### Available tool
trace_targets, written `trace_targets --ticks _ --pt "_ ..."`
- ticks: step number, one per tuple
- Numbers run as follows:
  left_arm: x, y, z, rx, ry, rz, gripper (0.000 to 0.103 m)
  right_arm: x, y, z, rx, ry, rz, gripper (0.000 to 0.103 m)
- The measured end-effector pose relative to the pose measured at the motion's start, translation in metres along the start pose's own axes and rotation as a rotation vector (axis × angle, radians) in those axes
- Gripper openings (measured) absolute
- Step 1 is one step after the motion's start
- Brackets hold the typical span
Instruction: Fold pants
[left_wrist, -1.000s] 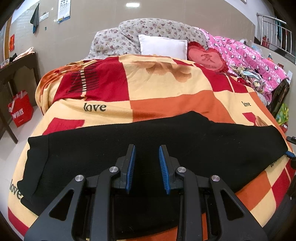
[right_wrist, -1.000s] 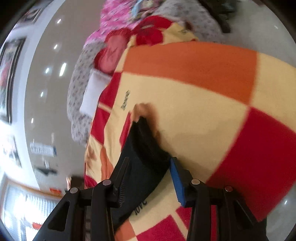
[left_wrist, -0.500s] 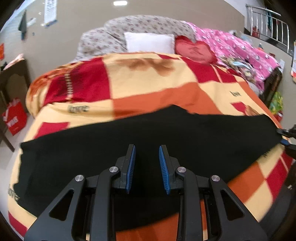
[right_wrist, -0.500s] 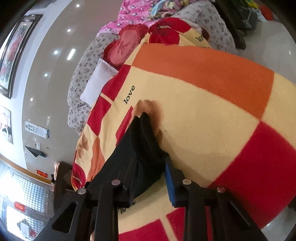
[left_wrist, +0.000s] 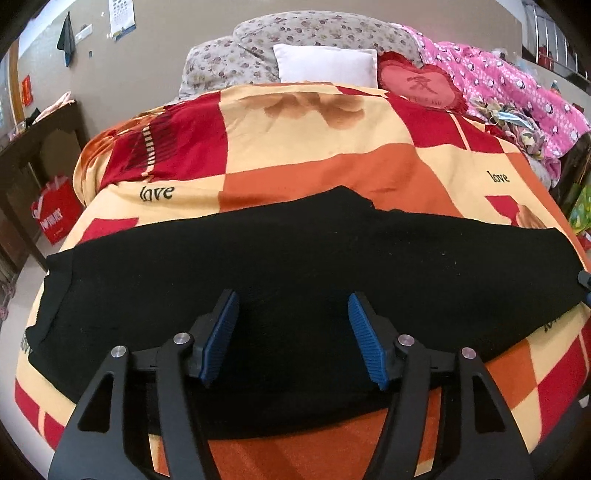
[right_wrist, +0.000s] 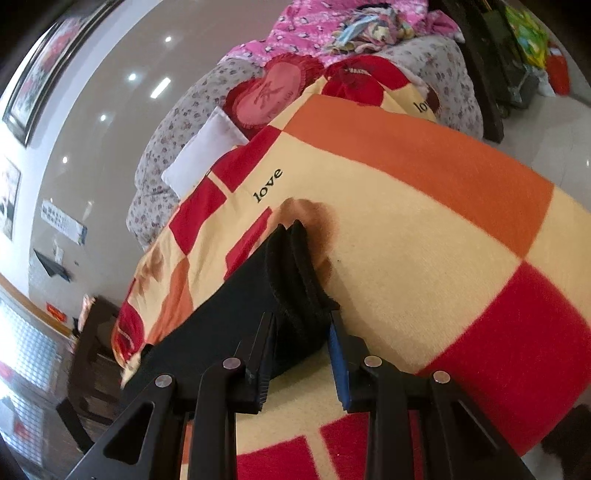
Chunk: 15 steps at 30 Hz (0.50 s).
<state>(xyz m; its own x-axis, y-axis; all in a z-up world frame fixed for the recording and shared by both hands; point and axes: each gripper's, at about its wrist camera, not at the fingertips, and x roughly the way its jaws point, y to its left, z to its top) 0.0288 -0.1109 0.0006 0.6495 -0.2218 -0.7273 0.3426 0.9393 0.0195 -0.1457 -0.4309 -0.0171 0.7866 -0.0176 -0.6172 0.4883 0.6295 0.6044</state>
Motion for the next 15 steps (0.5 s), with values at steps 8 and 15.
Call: trace_targets --ticks 8,15 --pt "-0.001 -0.002 -0.001 0.003 -0.003 0.004 0.062 0.003 0.018 -0.004 -0.12 0.005 -0.104 0.029" --pt "-0.002 -0.002 -0.002 -0.002 -0.003 -0.01 0.064 0.0 0.003 -0.004 -0.013 -0.018 -0.021 0.029"
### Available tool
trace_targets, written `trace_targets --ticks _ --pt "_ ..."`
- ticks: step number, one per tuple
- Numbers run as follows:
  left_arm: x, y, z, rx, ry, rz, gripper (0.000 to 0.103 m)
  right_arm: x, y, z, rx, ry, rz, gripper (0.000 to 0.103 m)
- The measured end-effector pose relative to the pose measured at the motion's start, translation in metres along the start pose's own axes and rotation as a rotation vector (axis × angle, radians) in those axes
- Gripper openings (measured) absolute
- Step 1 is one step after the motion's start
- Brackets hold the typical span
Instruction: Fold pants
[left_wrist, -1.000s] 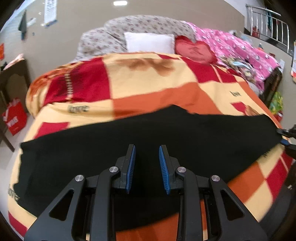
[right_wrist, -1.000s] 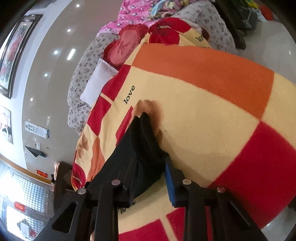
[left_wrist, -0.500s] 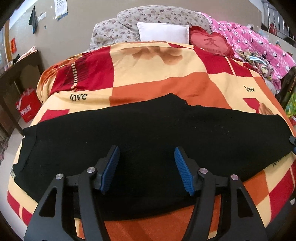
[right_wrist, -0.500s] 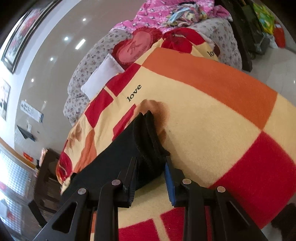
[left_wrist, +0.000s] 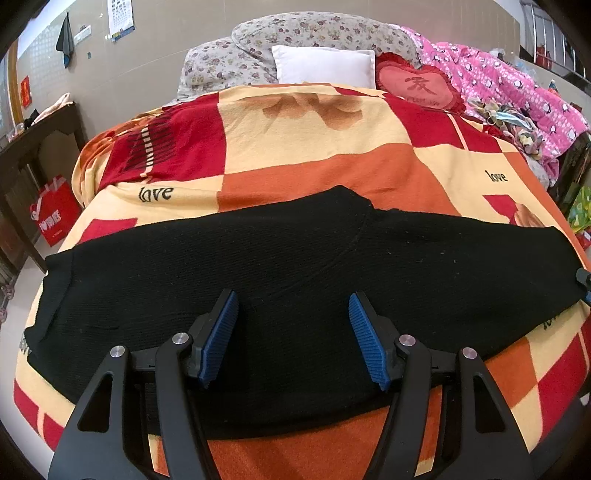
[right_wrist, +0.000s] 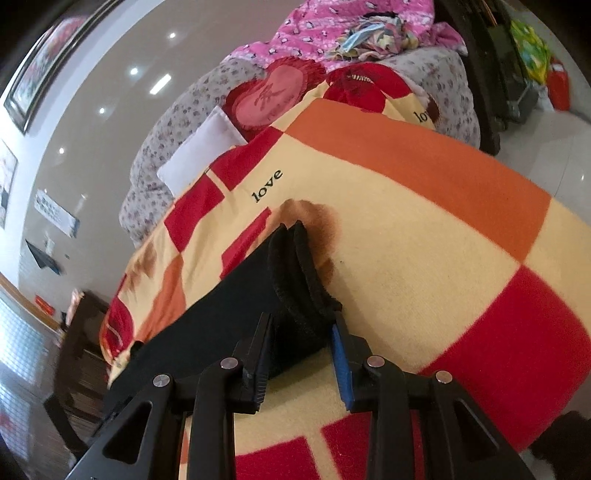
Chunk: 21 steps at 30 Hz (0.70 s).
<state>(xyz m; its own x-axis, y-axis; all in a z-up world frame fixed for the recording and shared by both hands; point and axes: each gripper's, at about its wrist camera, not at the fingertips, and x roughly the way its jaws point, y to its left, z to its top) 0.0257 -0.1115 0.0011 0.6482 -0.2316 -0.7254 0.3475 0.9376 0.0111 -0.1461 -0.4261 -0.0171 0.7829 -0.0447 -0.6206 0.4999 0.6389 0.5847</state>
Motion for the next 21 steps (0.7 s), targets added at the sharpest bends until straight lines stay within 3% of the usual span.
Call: trace_targets --ticks 4,11,15,21 --pt "0.0 0.003 -0.001 -0.008 0.0 -0.022 0.065 -0.002 -0.012 0.001 0.071 0.009 0.065 0.027" --pt "-0.005 0.007 0.0 -0.037 -0.008 -0.069 0.066 -0.005 -0.016 0.0 0.085 0.004 0.085 0.019" --pt "-0.01 -0.002 0.002 -0.018 -0.024 -0.113 0.066 -0.002 -0.027 0.007 0.159 0.033 0.128 0.013" --pt "-0.005 -0.004 -0.001 -0.021 -0.03 -0.111 0.066 0.0 -0.024 0.009 0.111 0.073 0.115 0.012"
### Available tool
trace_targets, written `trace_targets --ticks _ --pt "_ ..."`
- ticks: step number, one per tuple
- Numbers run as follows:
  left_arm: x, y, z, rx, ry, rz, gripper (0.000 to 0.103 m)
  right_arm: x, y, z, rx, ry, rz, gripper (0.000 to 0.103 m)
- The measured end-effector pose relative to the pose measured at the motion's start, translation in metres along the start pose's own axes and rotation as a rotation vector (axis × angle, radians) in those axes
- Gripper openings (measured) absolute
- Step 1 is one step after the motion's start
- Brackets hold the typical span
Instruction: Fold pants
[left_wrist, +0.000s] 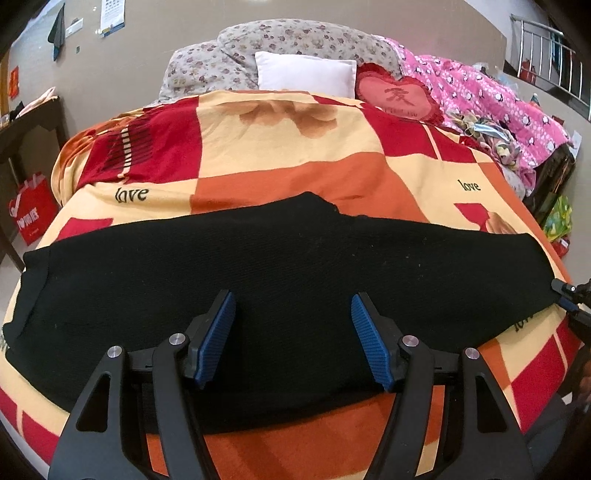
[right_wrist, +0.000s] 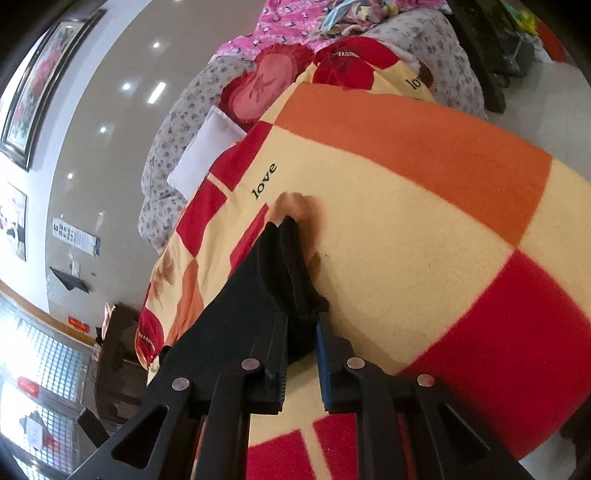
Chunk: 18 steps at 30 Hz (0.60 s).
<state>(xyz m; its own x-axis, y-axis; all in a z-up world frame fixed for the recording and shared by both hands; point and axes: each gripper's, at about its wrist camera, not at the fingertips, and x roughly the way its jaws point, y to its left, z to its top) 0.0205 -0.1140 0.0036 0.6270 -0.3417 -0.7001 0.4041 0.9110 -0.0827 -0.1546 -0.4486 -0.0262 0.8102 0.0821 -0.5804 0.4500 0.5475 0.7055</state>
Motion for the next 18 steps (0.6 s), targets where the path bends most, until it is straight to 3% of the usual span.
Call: trace_targets --ticks 6,9,14,18 --pt "0.002 0.0 0.001 0.006 0.01 -0.006 0.067 0.0 0.002 -0.001 -0.026 -0.009 -0.01 0.01" --pt "0.0 0.001 0.003 0.004 0.016 -0.029 0.067 -0.009 0.017 -0.003 -0.105 -0.042 0.006 0.008" --pt "-0.007 0.002 0.016 -0.009 0.044 -0.131 0.067 -0.023 0.065 -0.013 -0.289 -0.096 0.108 0.008" --pt "-0.024 -0.03 0.046 0.053 0.04 -0.277 0.067 -0.011 0.089 -0.032 -0.379 -0.076 0.157 0.008"
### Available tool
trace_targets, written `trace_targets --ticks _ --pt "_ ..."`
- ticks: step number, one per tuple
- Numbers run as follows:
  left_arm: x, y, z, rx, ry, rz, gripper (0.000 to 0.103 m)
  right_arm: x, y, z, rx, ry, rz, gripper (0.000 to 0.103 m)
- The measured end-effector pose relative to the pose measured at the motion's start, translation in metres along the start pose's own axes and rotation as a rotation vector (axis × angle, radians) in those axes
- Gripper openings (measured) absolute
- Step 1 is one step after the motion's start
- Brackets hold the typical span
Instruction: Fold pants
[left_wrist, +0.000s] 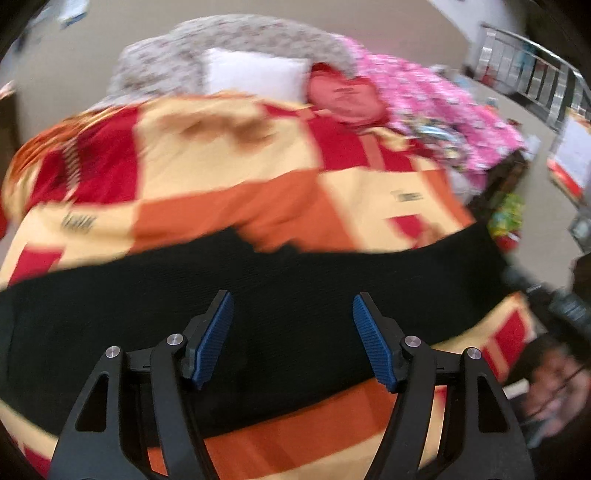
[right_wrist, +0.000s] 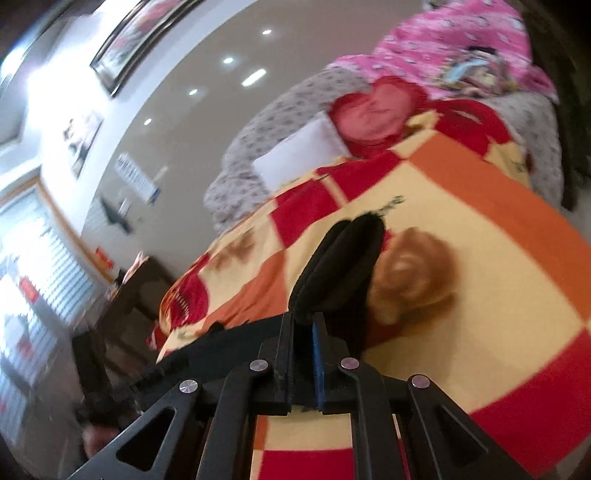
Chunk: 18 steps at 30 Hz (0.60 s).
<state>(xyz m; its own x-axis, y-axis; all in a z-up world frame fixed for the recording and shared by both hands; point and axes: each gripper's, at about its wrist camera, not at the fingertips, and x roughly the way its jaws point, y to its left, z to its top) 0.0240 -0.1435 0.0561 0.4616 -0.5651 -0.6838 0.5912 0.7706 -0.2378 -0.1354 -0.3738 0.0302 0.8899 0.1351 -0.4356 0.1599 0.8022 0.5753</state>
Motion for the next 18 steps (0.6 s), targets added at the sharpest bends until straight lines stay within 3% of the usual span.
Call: trace_targets --ticks 3,5,10,12,18 --pt "0.009 -0.043 0.029 0.083 0.088 -0.186 0.067 0.015 0.011 -0.012 -0.035 0.032 -0.001 0.008" --pt "0.022 -0.067 0.042 0.107 0.142 -0.253 0.067 0.024 0.02 -0.019 -0.076 0.06 -0.004 0.008" --pt "0.069 -0.115 0.053 0.191 0.306 -0.252 0.067 0.036 0.037 -0.035 -0.199 0.071 -0.018 0.008" --pt "0.076 -0.123 0.055 0.193 0.316 -0.215 0.067 0.034 0.037 -0.037 -0.215 0.063 -0.025 0.008" --pt "0.083 -0.132 0.069 0.129 0.292 -0.208 0.067 0.033 0.044 -0.038 -0.263 0.048 -0.016 0.008"
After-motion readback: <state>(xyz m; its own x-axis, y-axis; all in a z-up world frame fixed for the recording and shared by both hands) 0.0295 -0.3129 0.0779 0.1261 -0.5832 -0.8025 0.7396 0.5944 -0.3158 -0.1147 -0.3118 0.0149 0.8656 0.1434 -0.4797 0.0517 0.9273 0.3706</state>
